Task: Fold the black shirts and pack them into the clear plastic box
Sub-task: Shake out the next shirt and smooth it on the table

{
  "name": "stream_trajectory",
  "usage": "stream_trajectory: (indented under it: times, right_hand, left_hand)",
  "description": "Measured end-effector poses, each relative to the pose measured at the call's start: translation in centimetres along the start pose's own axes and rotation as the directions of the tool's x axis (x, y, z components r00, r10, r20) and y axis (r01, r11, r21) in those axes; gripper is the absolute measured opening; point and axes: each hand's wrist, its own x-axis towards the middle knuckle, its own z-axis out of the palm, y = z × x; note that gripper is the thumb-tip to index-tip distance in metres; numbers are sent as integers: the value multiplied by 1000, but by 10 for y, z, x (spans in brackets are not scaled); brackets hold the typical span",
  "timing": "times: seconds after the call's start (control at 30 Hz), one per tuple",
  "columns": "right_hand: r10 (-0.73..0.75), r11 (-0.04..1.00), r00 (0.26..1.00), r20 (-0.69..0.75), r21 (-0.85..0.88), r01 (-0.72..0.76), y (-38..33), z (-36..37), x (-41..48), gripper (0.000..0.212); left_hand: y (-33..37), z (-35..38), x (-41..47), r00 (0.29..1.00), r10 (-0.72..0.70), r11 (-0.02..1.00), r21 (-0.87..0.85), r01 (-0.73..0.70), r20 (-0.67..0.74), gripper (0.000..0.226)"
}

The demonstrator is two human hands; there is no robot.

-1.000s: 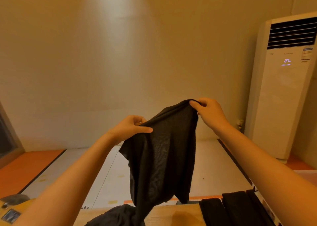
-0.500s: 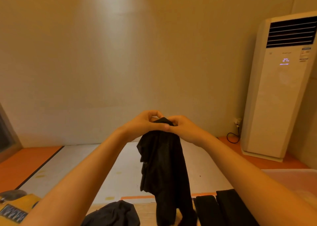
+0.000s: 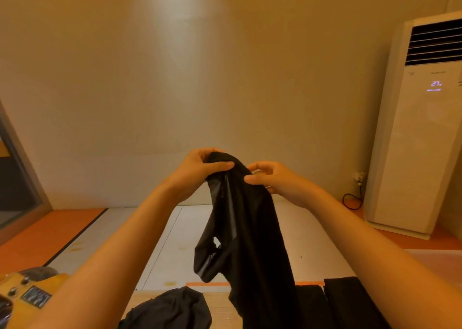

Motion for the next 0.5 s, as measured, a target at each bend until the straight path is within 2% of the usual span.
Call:
stream_trajectory:
  times: [0.1, 0.2, 0.37, 0.5]
  right_hand:
    - [-66, 997, 998, 17, 28, 66, -12, 19, 3, 31]
    - [-94, 995, 993, -74, 35, 97, -20, 23, 6, 29]
    - [-96, 992, 983, -158, 62, 107, -25, 27, 8, 33]
    - [-53, 997, 976, -211, 42, 63, -22, 30, 9, 22]
  left_hand:
    - [5, 12, 0, 999, 36, 999, 9, -36, 18, 12]
    - [5, 10, 1, 999, 42, 998, -44, -44, -31, 17]
    - [-2, 9, -1, 998, 48, 965, -255, -59, -50, 16]
    - [-14, 16, -4, 993, 55, 973, -216, -76, -104, 14]
